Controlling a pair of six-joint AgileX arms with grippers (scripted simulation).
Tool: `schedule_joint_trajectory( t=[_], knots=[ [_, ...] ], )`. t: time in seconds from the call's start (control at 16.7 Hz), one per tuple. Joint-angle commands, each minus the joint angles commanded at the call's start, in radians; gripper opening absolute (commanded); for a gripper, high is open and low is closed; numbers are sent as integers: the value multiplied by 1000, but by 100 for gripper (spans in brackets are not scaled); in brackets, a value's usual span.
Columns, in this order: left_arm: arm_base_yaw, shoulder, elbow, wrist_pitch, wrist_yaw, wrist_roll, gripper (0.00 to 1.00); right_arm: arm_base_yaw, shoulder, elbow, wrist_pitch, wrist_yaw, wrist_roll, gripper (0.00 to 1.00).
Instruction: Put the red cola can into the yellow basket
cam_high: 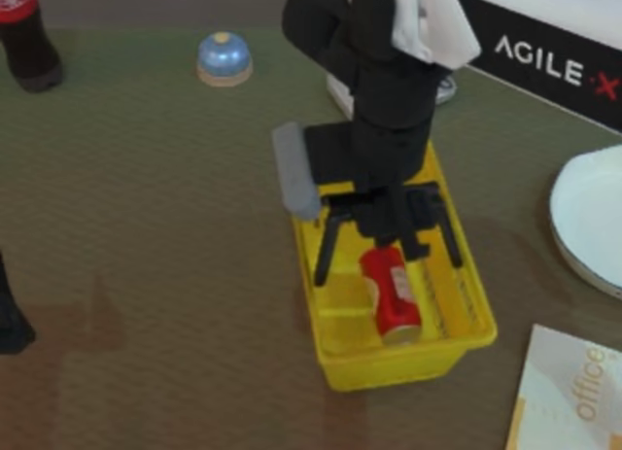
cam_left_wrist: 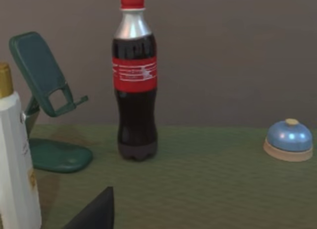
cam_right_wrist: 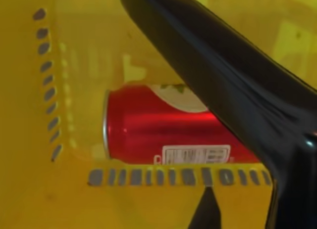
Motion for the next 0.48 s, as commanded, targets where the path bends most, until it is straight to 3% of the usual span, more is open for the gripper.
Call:
schedule_joint_trajectory(
  t=[0.48],
  knots=[
    [0,0,0,0,0,0,100,-28,-32,144,-177,0,-37,0]
  ],
)
